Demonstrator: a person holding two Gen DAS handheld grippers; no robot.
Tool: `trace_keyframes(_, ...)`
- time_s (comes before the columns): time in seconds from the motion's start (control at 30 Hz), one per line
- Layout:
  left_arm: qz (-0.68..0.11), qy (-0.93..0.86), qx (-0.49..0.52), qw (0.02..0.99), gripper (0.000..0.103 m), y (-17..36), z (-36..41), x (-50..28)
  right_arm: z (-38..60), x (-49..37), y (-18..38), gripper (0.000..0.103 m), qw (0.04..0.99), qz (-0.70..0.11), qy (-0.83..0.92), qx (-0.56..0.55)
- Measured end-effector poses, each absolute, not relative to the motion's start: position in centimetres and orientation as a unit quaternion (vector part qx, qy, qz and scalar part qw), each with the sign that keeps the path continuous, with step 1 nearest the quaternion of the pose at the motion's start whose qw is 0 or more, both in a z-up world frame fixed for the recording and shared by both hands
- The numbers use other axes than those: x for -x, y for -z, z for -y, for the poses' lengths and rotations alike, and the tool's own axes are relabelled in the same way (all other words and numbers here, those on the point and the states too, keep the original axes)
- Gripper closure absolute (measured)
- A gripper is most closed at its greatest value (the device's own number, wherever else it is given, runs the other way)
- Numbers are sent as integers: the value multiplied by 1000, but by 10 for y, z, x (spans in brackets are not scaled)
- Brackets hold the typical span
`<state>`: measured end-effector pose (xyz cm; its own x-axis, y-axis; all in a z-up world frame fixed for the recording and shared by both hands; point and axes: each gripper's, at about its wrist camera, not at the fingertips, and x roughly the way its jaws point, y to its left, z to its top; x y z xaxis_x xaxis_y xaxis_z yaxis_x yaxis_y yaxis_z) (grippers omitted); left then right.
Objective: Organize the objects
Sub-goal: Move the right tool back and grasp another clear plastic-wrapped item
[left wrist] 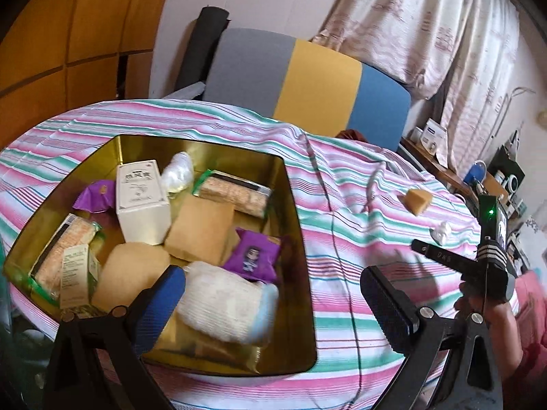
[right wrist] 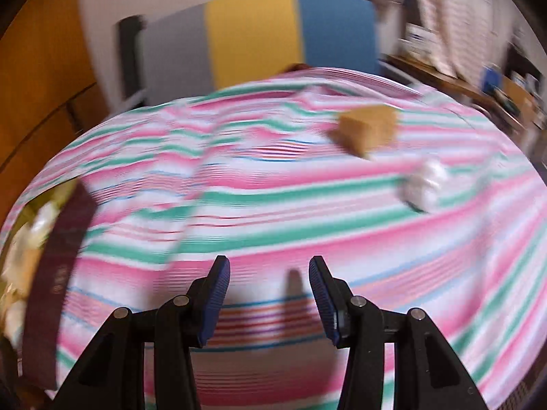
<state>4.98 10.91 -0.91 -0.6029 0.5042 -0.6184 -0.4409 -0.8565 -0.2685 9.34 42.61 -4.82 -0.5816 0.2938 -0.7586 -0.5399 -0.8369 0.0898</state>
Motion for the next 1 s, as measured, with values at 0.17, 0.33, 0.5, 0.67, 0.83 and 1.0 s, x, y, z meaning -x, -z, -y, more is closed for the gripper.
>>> trace_keyframes(0.17,20,-890,357,281,0,10,-124,-60,-491,-119,45,54,306,-195,-856,369)
trace_keyframes(0.33,3,-886,357,296,0,8,-139,-68,-551,-124,34,54,345,-212,-850,336)
trace_keyframes(0.5,-21,-882,355,309,0,7,-157,-75,-576,-114,40,54,339,-207,-859,323)
trace_keyframes(0.67,-50,-877,351,323,0,5,-184,-78,-589,-101,60,55,328,-210,-857,336)
trace_keyframes(0.83,-76,-876,333,340,0,-2,-219,-75,-595,-107,69,65,307,-243,-861,324)
trace_keyframes(1.0,-90,-864,343,358,0,-2,-261,-63,-586,-106,67,65,306,-225,-870,315)
